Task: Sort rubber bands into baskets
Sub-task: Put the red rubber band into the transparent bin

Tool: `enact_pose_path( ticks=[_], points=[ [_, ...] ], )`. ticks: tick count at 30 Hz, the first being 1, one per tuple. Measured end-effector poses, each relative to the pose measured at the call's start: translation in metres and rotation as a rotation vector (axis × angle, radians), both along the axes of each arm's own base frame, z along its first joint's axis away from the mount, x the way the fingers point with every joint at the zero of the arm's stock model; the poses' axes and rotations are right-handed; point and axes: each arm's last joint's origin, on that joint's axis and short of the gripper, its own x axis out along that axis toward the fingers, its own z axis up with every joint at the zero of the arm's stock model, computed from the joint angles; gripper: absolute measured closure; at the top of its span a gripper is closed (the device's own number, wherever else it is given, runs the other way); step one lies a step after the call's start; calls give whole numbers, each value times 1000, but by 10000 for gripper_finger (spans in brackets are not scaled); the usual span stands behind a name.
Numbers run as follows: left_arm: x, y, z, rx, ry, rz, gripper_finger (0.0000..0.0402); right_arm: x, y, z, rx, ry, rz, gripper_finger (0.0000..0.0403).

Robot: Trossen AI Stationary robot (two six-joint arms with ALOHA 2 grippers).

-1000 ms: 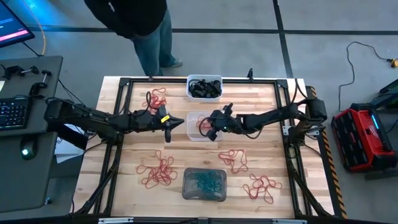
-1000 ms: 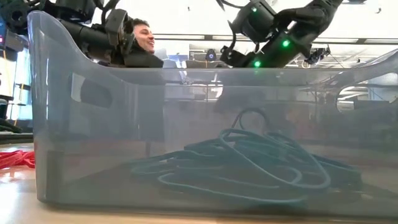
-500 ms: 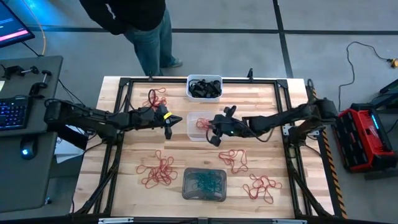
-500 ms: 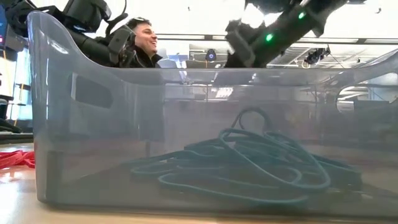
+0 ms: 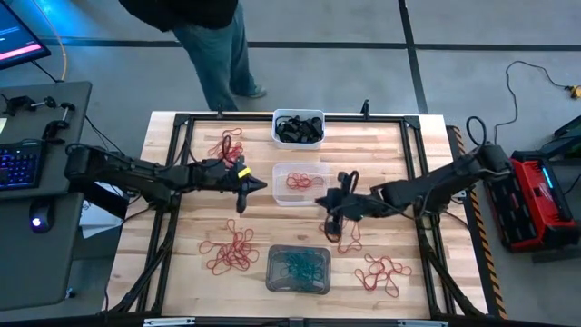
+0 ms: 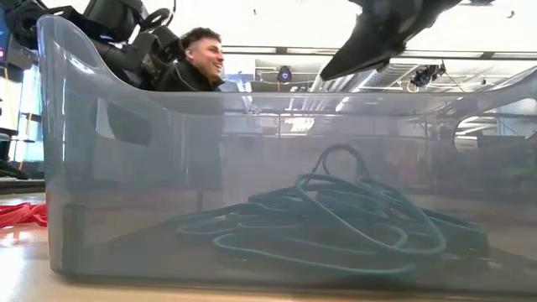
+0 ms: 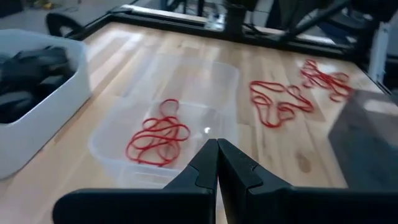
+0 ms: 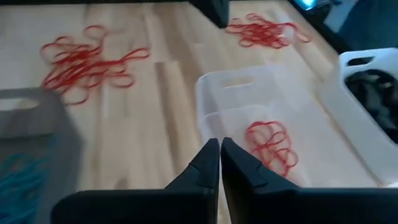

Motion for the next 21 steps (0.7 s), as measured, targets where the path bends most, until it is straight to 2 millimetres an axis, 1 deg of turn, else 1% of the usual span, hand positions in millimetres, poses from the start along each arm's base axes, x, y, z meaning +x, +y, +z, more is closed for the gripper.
enact_pose_path(
  ticks=[5, 10, 14, 18, 21],
  points=[
    [1, -9, 0, 56, 5, -65, 402, -11, 15, -6, 42, 69, 8, 394],
    [-2, -10, -6, 54, 75, -61, 401, -22, 17, -15, 105, 186, -20, 394],
    [-8, -2, -10, 16, 141, 64, 402, -27, 22, -18, 134, 220, -41, 394],
    [-18, 10, -11, 4, 214, 138, 401, -33, 30, -14, 69, 210, -4, 399],
    [-25, 22, -13, -16, 265, 191, 401, -32, 28, -14, 31, 210, 17, 402]
  ],
)
